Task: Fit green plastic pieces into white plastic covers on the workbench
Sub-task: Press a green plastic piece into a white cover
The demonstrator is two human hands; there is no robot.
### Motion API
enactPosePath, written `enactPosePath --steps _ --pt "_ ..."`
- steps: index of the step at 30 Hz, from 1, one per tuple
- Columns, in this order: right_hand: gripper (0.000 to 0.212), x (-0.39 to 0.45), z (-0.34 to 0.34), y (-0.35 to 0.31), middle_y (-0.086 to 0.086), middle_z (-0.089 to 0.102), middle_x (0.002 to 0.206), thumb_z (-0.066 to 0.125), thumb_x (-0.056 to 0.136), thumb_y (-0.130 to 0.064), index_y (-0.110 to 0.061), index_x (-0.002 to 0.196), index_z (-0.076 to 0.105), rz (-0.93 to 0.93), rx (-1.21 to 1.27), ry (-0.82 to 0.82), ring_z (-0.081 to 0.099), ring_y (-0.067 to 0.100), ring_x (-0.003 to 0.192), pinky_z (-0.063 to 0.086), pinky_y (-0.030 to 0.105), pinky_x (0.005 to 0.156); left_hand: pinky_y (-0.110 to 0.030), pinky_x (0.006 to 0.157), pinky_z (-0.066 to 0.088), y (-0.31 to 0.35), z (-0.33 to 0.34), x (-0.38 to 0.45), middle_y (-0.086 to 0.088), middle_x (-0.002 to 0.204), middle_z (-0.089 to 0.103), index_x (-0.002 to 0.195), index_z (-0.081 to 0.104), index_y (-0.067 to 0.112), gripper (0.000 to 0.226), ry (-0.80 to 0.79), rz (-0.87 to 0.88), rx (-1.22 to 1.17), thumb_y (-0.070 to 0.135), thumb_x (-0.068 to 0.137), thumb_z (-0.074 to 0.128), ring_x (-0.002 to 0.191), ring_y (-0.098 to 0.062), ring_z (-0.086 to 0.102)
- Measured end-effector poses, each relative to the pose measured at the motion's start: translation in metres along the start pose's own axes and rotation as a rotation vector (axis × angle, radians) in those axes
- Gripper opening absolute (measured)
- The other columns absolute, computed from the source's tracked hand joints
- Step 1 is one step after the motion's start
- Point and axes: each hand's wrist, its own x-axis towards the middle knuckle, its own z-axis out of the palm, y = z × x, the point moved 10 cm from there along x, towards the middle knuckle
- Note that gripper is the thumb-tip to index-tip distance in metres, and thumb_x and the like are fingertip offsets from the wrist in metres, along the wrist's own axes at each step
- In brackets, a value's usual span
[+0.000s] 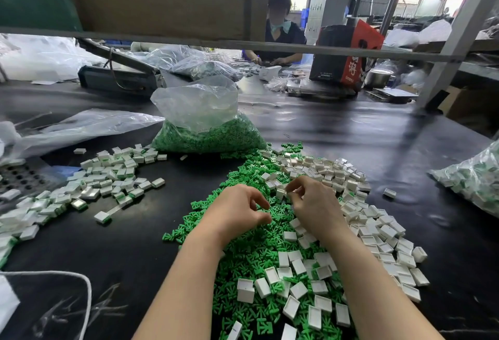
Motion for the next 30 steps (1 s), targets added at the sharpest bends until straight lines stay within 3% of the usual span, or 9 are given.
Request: enactPosePath --steps 6,9,12,14,16,18,23,27,30 --pt "0.013 0.000 -0.003 0.000 -0.012 0.064 0.081 0.062 0.093 -0.017 -0.028 0.095 0.068 -0.010 0.164 0.011 0.061 0.005 0.062 0.042 0.017 0.051 -0.023 0.070 0.048 0.006 0.004 0.001 0.014 0.084 0.060 0.078 0.065 0.032 0.019 0.016 0.031 0.064 0.030 0.074 0.083 0.079 -0.002 0.058" --pt "0.014 0.000 -0.006 0.000 -0.005 0.068 0.076 0.065 0.091 -0.017 -0.029 0.090 0.072 0.007 0.344 0.005 0.067 0.023 0.065 0.056 0.036 0.058 -0.019 0.060 0.045 0.003 0.002 -0.001 0.009 0.078 0.066 0.079 0.061 0.029 0.019 0.030 0.019 -0.075 0.025 0.079 0.079 0.069 -0.004 0.061" --pt "0.014 -0.002 -0.004 -0.002 0.007 0.071 0.077 0.068 0.089 -0.012 -0.024 0.089 0.075 0.036 0.564 -0.018 0.064 0.030 0.071 0.055 0.051 0.068 -0.024 0.060 0.049 0.004 -0.012 -0.001 -0.003 0.075 0.071 0.086 0.060 0.020 0.015 0.119 0.019 -0.364 0.020 0.084 0.075 0.065 -0.010 0.064" --pt "0.016 -0.002 -0.004 -0.003 0.009 0.073 0.084 0.067 0.090 -0.010 -0.024 0.089 0.075 0.042 0.664 -0.029 0.065 0.029 0.075 0.055 0.046 0.065 -0.024 0.061 0.052 0.005 -0.017 -0.001 -0.005 0.075 0.073 0.091 0.061 0.015 0.011 0.138 0.031 -0.597 0.014 0.087 0.071 0.065 -0.010 0.066" --pt "0.015 -0.002 -0.005 -0.006 0.005 0.074 0.086 0.066 0.090 -0.009 -0.022 0.094 0.073 0.023 0.726 -0.047 0.069 0.024 0.082 0.056 0.027 0.060 -0.023 0.064 0.054 0.004 -0.018 -0.002 -0.003 0.075 0.073 0.093 0.064 0.012 0.009 0.132 0.031 -0.785 0.008 0.087 0.070 0.068 -0.011 0.067" --pt "0.014 -0.002 -0.005 -0.010 0.004 0.074 0.085 0.067 0.089 -0.009 -0.018 0.099 0.069 0.006 0.767 -0.066 0.071 0.018 0.081 0.053 0.018 0.061 -0.025 0.071 0.055 0.001 -0.018 -0.002 -0.001 0.076 0.073 0.096 0.068 0.012 0.017 0.113 0.015 -0.886 0.003 0.083 0.072 0.071 -0.012 0.068" --pt "0.012 -0.005 -0.009 -0.020 0.005 0.075 0.086 0.072 0.083 -0.004 -0.010 0.092 0.068 -0.038 0.880 -0.055 0.072 0.018 0.083 0.055 0.020 0.069 -0.017 0.066 0.051 0.003 -0.021 -0.004 0.001 0.077 0.074 0.094 0.073 0.017 0.027 0.107 0.038 -0.904 -0.004 0.076 0.075 0.071 -0.007 0.067" --pt "0.010 -0.005 -0.014 -0.024 -0.001 0.074 0.080 0.071 0.084 -0.003 -0.012 0.088 0.070 -0.057 0.947 -0.036 0.069 0.006 0.075 0.050 0.014 0.060 -0.017 0.063 0.051 0.004 -0.020 -0.003 -0.004 0.083 0.075 0.092 0.075 0.015 0.009 0.097 0.023 -0.956 0.012 0.087 0.068 0.071 -0.008 0.063" --pt "0.009 -0.006 -0.016 -0.026 -0.003 0.073 0.080 0.070 0.083 -0.002 -0.010 0.089 0.071 -0.077 0.979 -0.025 0.067 0.005 0.076 0.050 0.014 0.067 -0.016 0.059 0.048 0.001 -0.016 -0.002 -0.002 0.080 0.071 0.093 0.076 0.012 0.017 0.079 -0.006 -0.980 0.019 0.093 0.061 0.065 -0.007 0.058"
